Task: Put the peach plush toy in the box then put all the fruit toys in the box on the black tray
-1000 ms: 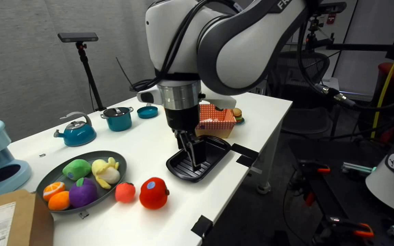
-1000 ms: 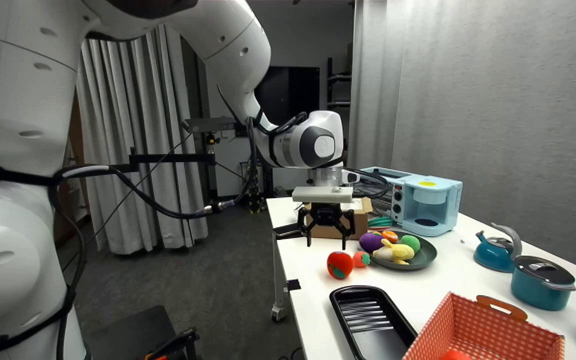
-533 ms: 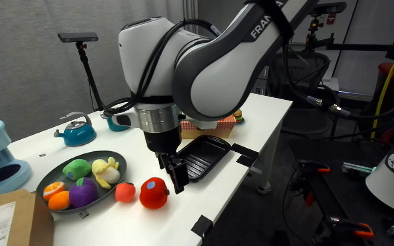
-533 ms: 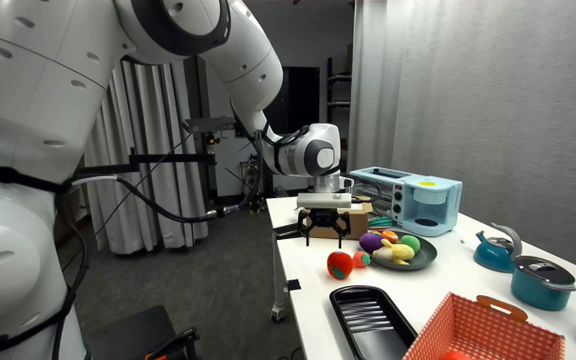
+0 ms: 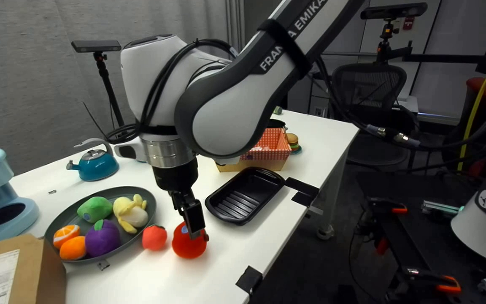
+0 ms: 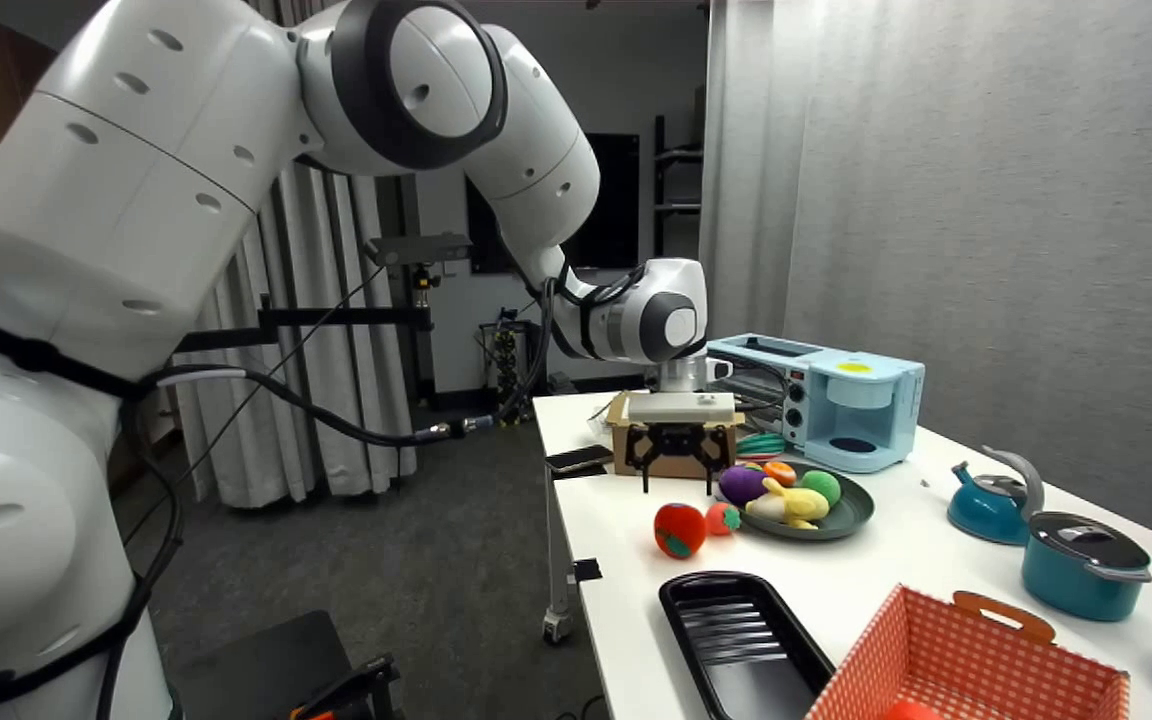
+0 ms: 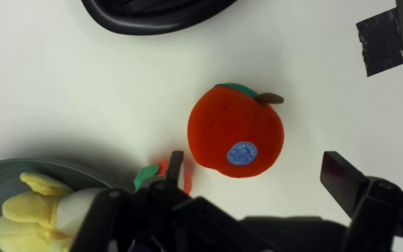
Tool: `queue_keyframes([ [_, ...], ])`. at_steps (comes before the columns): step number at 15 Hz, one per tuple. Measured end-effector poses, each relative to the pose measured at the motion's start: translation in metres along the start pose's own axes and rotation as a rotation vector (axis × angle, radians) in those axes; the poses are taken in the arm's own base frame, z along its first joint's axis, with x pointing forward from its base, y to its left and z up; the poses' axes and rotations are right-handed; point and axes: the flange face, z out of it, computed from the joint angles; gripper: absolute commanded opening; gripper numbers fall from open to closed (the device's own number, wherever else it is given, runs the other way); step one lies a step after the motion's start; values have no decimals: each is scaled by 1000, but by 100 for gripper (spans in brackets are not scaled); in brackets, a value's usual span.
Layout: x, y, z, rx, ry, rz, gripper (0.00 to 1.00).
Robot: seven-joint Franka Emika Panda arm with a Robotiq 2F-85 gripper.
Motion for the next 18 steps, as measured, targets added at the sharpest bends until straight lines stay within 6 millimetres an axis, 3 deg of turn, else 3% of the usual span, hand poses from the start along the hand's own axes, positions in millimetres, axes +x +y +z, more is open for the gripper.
queue_keyframes([
  [6,-1,21,36,19,-17,25,100],
  [11,3,30,50,23,-17,36,100],
  [12,4,32,51,23,-15,40,91],
  [13,4,34,52,23,-14,43,72],
  [18,1,43,55,24,-13,63,35],
])
